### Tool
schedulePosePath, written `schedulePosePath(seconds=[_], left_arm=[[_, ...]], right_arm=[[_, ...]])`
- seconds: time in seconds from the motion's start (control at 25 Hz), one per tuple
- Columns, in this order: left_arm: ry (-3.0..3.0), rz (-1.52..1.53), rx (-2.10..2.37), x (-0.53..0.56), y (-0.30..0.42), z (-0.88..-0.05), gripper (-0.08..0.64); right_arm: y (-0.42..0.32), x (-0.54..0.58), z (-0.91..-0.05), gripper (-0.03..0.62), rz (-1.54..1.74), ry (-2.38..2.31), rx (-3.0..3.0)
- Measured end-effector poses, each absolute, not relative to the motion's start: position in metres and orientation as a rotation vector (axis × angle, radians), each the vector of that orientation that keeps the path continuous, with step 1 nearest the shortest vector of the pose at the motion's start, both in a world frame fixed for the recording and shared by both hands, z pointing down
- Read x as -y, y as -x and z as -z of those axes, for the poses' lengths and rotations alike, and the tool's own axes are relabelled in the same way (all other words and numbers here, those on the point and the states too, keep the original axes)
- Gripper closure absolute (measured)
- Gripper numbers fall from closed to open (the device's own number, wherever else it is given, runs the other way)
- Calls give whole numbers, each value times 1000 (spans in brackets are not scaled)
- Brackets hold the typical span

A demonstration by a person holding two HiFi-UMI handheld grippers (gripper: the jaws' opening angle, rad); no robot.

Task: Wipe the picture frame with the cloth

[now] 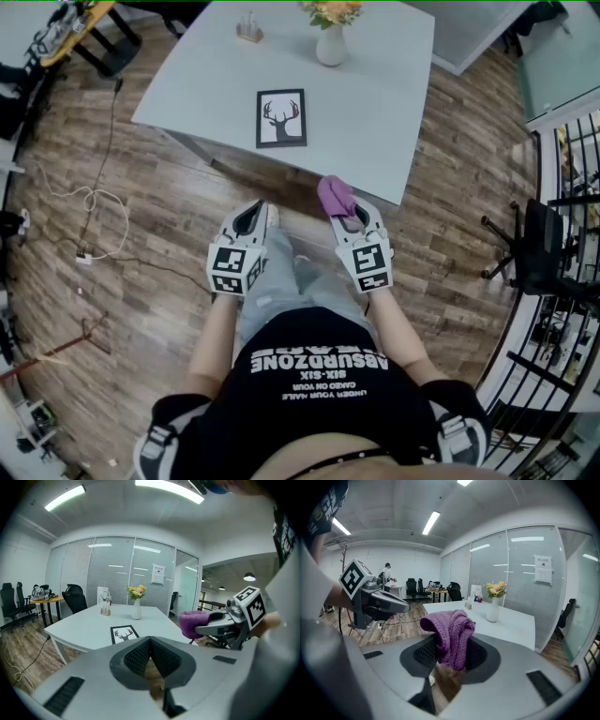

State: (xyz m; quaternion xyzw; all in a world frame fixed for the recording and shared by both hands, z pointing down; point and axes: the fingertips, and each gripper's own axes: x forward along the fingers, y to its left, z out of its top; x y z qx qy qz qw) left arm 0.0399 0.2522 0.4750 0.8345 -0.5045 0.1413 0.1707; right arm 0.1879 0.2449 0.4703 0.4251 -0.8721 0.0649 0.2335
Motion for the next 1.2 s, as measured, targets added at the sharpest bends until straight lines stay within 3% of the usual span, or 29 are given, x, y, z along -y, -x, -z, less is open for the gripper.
schedulePosePath(seconds=[0.52,1.2], left_arm=[[-2343,-425,1396,-183,-26,-504,555],[-2295,-562,1256,-27,35,-557,554]], right_arm=[[-156,-191,-484,466,-183,-1110,2375],[-76,-8,-501,465,-109,-958,2338]])
